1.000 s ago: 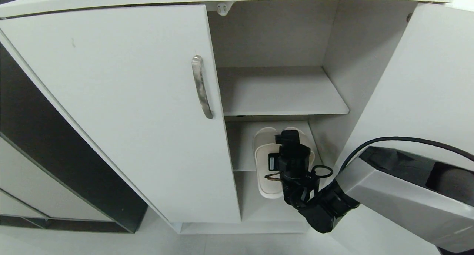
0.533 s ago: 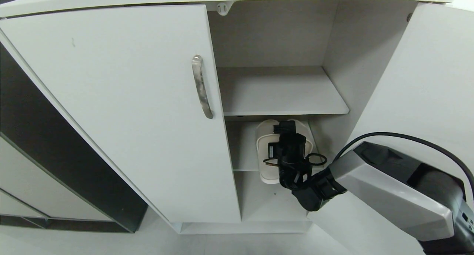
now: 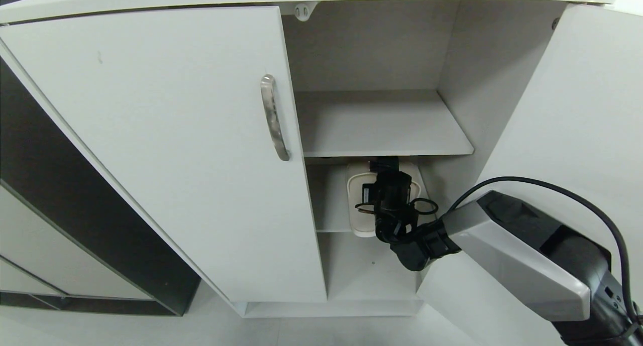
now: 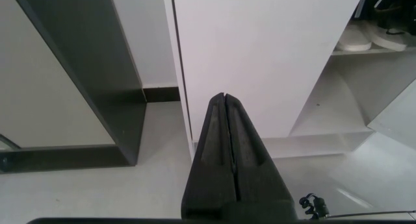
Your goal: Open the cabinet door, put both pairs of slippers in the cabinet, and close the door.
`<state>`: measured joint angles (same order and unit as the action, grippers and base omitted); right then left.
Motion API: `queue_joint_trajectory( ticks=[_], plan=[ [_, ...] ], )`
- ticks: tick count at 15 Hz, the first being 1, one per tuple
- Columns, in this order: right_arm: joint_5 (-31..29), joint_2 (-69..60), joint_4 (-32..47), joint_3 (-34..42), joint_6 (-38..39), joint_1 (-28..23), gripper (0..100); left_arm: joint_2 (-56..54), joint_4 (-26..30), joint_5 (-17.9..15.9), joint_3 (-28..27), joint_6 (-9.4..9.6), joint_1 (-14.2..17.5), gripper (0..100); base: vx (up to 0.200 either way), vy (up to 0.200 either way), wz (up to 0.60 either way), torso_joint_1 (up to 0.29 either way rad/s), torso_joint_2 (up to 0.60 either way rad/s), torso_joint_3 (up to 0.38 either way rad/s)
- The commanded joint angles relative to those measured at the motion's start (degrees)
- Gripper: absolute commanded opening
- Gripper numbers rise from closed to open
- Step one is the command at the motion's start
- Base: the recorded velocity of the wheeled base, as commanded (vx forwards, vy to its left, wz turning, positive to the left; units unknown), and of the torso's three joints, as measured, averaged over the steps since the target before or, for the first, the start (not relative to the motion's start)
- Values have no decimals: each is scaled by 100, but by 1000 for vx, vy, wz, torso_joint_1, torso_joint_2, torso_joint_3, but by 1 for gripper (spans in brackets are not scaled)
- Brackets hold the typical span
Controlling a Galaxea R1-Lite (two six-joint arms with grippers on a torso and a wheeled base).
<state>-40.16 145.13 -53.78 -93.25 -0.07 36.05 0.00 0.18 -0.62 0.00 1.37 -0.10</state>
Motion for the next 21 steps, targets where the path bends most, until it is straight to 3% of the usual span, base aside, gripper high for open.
queue_joint_trajectory(
  ticks=[1, 9, 10, 15, 18, 21],
  plan=[
    [-1, 121, 0, -71, -1, -10, 0, 9, -1, 1, 0, 4, 1, 0, 0, 0, 0, 0, 0, 0],
    [-1, 200, 0, -203, -1, -10, 0, 9, -1, 1, 0, 4, 1, 0, 0, 0, 0, 0, 0, 0],
    [-1, 200, 0, -203, -1, -10, 100, 9, -1, 1, 0, 4, 1, 0, 0, 0, 0, 0, 0, 0],
    [-10, -11, -18, 158, 7, 51, 100, 9, -1, 1, 0, 4, 1, 0, 0, 0, 0, 0, 0, 0],
    [-36, -591, -308, 1133, 16, 227, 100, 9, -1, 1, 0, 13, 1, 0, 0, 0, 0, 0, 0, 0],
    [-45, -1294, -1002, 2627, 7, 517, 100, 9, -1, 1, 0, 4, 1, 0, 0, 0, 0, 0, 0, 0]
  ],
)
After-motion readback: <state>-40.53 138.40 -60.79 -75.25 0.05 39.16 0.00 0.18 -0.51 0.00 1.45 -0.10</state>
